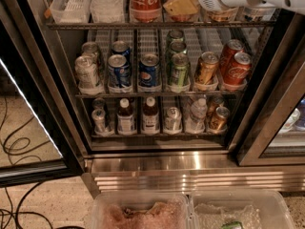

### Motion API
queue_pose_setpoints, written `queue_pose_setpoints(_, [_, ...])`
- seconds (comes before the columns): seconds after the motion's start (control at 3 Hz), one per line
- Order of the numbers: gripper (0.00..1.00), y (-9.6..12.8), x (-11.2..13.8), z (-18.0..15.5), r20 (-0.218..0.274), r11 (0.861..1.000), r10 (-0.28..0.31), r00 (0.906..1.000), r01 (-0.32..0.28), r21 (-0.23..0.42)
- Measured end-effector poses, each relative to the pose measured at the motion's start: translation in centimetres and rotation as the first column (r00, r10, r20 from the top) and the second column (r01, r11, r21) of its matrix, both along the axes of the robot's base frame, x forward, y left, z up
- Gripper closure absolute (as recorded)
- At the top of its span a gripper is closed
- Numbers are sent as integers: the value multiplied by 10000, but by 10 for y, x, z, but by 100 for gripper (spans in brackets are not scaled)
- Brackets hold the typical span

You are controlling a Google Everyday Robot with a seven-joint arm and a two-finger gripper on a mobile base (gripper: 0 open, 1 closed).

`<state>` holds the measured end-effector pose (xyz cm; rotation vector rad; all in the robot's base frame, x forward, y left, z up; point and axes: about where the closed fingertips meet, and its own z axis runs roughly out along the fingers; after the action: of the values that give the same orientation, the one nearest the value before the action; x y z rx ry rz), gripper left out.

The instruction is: Pick coke can from top shelf of fridge

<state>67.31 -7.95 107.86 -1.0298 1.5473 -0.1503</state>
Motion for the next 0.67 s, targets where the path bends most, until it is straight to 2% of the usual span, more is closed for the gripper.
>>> queue_pose_setpoints(0.33, [89, 0, 0, 0, 1, 10000, 0, 10000, 0, 0])
queue_pose_setpoints(0.67, [100, 0, 0, 0, 1, 10000, 0, 10000, 0, 0])
